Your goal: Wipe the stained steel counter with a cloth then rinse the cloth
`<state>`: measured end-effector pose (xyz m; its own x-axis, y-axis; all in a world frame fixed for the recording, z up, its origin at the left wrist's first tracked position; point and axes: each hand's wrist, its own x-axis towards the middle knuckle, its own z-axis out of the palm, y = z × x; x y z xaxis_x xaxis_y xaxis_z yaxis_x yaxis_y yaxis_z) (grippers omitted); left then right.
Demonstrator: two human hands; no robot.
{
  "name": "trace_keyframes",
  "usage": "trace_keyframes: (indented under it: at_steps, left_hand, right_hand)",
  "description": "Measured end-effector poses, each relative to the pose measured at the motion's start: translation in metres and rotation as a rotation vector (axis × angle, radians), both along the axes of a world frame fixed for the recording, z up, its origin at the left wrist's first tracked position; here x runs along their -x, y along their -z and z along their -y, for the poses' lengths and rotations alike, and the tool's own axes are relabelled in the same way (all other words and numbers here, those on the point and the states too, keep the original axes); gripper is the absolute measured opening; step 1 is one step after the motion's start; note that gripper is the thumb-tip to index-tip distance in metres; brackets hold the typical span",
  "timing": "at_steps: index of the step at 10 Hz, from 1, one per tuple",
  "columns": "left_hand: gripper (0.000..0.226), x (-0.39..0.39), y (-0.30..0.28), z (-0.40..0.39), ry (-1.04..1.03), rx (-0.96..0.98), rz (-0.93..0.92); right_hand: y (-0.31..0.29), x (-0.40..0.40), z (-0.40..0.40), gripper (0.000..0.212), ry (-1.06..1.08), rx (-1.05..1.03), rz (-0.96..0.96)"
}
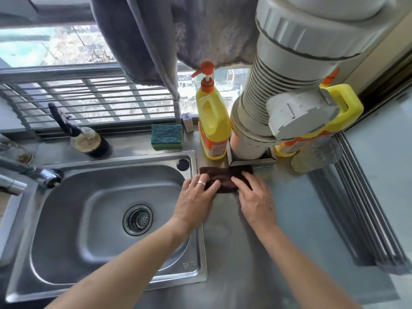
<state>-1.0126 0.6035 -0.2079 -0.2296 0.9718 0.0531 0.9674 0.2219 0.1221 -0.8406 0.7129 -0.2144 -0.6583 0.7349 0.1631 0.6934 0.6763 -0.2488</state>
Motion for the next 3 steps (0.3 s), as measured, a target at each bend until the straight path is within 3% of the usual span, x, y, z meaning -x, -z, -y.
trace_keyframes:
  at_steps: [1,2,3]
  left_hand:
    - [0.053,-0.005,-0.023,0.009,-0.016,0.107,0.052]
    - [0.055,-0.012,-0.072,0.02,-0.055,0.051,0.135]
    - [0.046,-0.003,-0.143,0.046,-0.114,-0.336,0.247]
  right_hand:
    - [-0.019,-0.004,0.004,0.046,-0.016,0.13,0.01]
    - [-0.063,0.001,0.012,0.045,0.016,0.322,-0.136]
    - [-0.139,-0.003,0.024,0.029,0.02,0.317,-0.542]
